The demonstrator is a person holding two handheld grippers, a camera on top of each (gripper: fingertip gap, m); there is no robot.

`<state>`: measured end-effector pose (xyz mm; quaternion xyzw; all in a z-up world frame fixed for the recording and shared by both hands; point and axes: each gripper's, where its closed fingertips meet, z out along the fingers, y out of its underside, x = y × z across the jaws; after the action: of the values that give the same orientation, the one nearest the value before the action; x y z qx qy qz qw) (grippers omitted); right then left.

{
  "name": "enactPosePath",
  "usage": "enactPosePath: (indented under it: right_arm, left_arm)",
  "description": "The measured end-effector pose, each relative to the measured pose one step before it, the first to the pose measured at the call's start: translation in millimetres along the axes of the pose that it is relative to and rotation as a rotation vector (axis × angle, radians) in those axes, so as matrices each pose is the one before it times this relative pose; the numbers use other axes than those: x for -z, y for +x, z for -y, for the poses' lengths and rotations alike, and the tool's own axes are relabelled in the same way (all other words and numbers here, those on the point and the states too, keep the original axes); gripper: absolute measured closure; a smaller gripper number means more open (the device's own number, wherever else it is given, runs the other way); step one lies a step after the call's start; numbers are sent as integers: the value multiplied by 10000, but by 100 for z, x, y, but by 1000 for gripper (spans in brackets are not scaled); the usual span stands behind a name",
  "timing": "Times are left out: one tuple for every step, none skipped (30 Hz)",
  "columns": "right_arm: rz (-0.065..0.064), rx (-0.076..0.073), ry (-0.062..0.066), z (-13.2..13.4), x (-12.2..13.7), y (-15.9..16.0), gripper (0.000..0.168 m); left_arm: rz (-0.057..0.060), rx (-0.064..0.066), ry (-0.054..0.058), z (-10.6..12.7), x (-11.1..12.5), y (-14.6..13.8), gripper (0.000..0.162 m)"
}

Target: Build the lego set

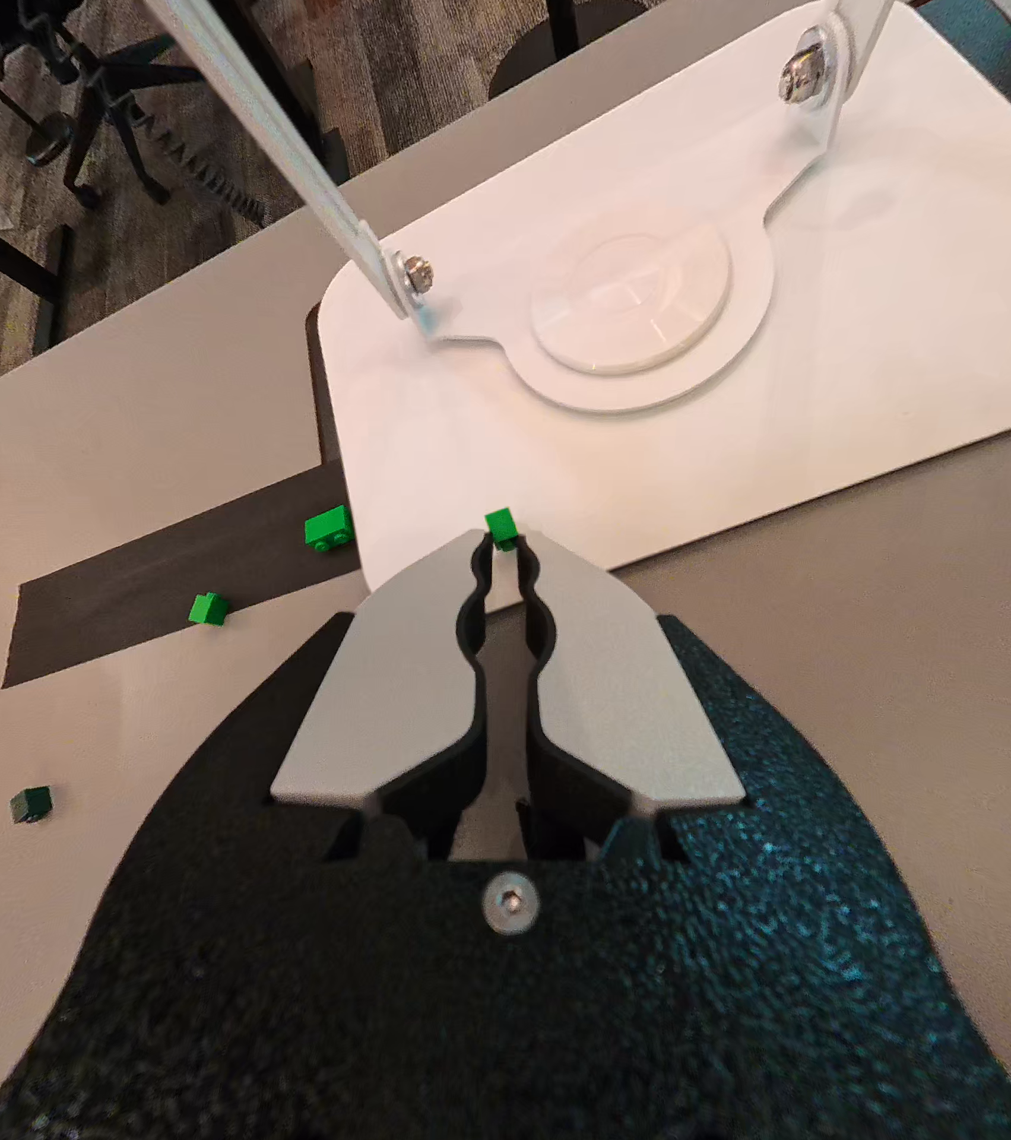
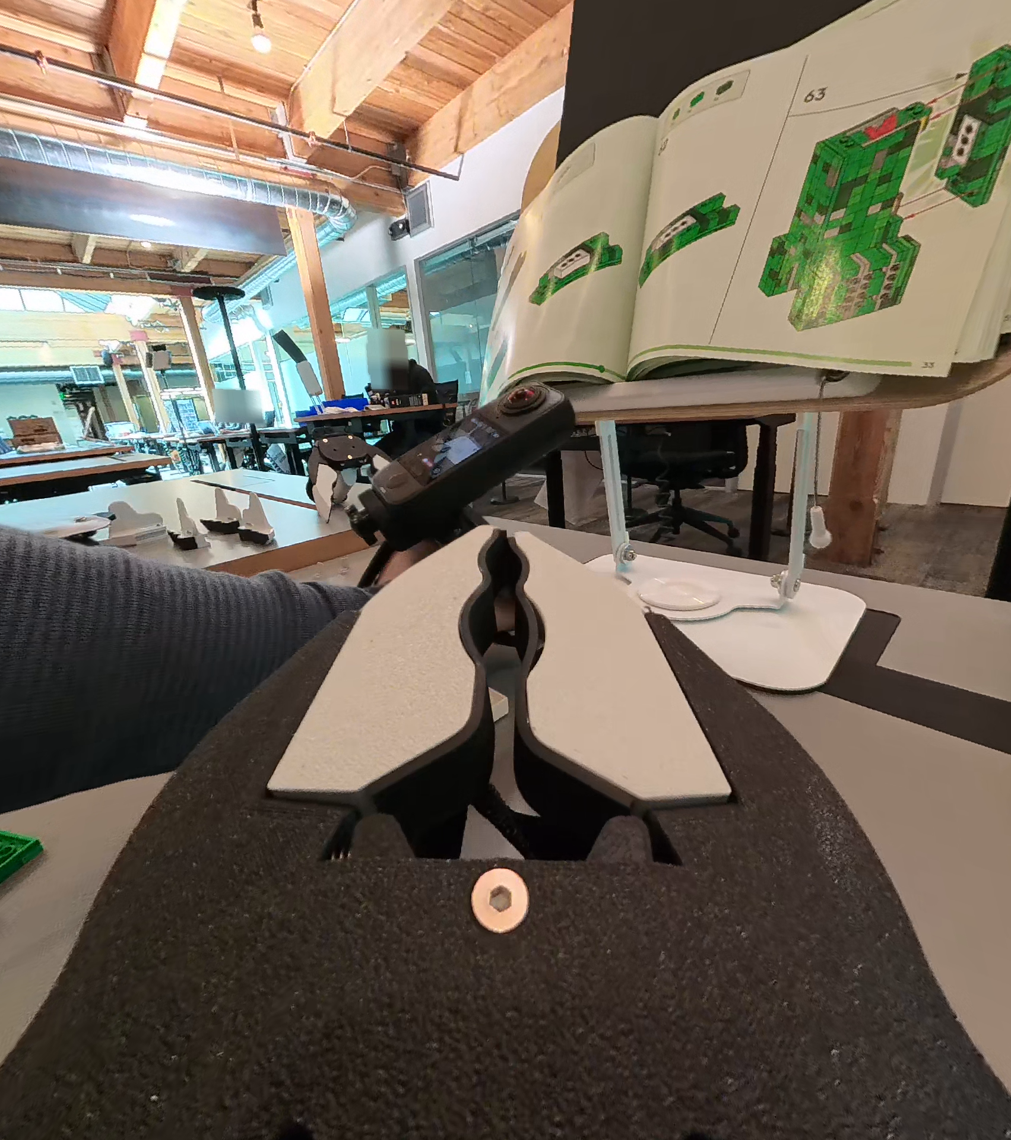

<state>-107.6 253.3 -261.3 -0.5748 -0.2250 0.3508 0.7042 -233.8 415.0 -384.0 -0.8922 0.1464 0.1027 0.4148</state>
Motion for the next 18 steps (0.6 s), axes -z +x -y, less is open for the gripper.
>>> enactPosePath:
  right_arm:
    - [18,62,-29,-56,-19,-82,168]
    - [26,71,-24,-41,-25,-100,168]
    - [23,65,-24,-39,-25,-88,168]
    - [25,51,-29,-55,-25,-77,168]
    - [28,40,-31,-60,-43,-66,168]
    - [19,35,-36,-60,-25,-31,168]
    - [3,27,-31,-45,-4,32,168]
    - [17,17,-2,3,18,31,168]
    - [75,1,38,68,35,-3,168]
    - [142,-8,64,129,44,-72,168]
    - [165,6,56,119,46,-72,168]
    - [214,13,47,104,35,-123,168]
    - [297,-9,36,100,42,-225,168]
    - [288,-56,28,103,20,-209,168]
    - [241,-66,39,120,25,-187,168]
    - [324,-22,46,106,22,-342,168]
    - [417,4,14,76,-16,-518,168]
    - [469,-23,-3,90,-59,-641,168]
  left_arm:
    - [26,-12,25,-103,154,-132,155]
    - [37,9,50,-66,152,-123,155]
    - [20,21,56,-30,139,-82,155]
    - [16,-3,43,-35,133,-34,155]
    - [-2,-48,22,-25,123,21,155]
    - [-56,-126,18,12,133,148,155]
    - [-69,-237,29,60,216,178,155]
    - [-137,-282,188,274,394,299,155]
    - [-241,-332,348,473,610,467,155]
    - [-355,-428,495,634,814,659,155]
    - [-527,-582,641,813,1051,969,155]
    - [-372,-707,573,736,1334,853,155]
    - [-210,-740,572,781,1542,712,155]
    - [-621,-720,812,1141,1736,1334,155]
    - [-529,-580,696,1131,1801,1275,155]
    - [-257,-526,430,859,1763,925,155]
    - [-367,-461,450,851,1717,1067,155]
    - [-486,-253,497,860,1593,1231,155]
